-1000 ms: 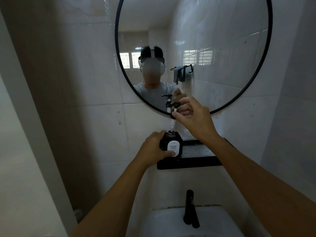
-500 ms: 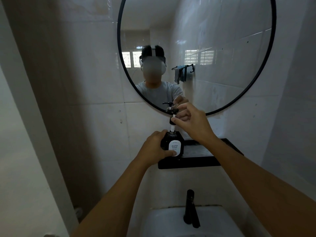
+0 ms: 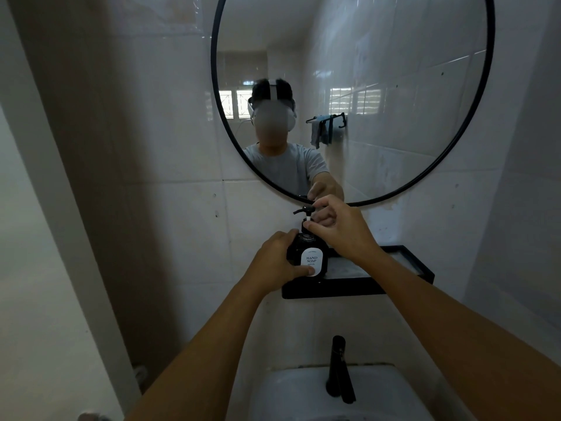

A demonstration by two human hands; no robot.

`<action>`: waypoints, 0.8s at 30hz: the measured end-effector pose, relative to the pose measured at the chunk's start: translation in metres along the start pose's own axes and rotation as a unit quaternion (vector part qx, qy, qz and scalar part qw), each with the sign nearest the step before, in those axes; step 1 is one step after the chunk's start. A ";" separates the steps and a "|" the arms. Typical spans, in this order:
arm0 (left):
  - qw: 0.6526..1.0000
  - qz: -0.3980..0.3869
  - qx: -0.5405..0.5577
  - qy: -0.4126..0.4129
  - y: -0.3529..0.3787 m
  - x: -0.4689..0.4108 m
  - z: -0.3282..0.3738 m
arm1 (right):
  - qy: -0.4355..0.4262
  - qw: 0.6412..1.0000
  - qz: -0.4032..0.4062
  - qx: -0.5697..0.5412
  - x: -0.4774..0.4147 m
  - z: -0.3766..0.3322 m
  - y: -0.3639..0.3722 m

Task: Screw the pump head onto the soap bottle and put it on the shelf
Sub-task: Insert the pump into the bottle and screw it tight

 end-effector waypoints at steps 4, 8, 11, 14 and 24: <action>1.000 0.000 -0.003 0.000 0.000 0.000 0.000 | 0.004 1.000 -0.009 -0.012 0.005 0.004 0.004; 1.000 -0.001 -0.003 -0.004 0.000 0.000 -0.001 | 0.009 0.999 -0.005 -0.031 0.007 0.009 0.005; 1.000 -0.002 0.000 -0.007 0.001 0.000 -0.001 | 0.050 0.995 -0.021 -0.080 0.008 0.019 0.009; 1.000 0.000 0.004 -0.005 0.001 0.000 -0.001 | 0.091 0.988 -0.057 -0.109 0.009 0.032 0.017; 1.000 0.007 0.007 -0.004 0.000 0.001 -0.001 | 0.115 0.981 -0.091 -0.129 0.010 0.036 0.029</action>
Point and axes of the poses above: each hand's wrist, its own x-axis away from the middle knuckle, its own y-axis out of the palm, z = x × y, the point moved 10 cm from there along -x, towards the middle knuckle, and after that the axes turned 3 degrees about -x, right-handed, at the moved point
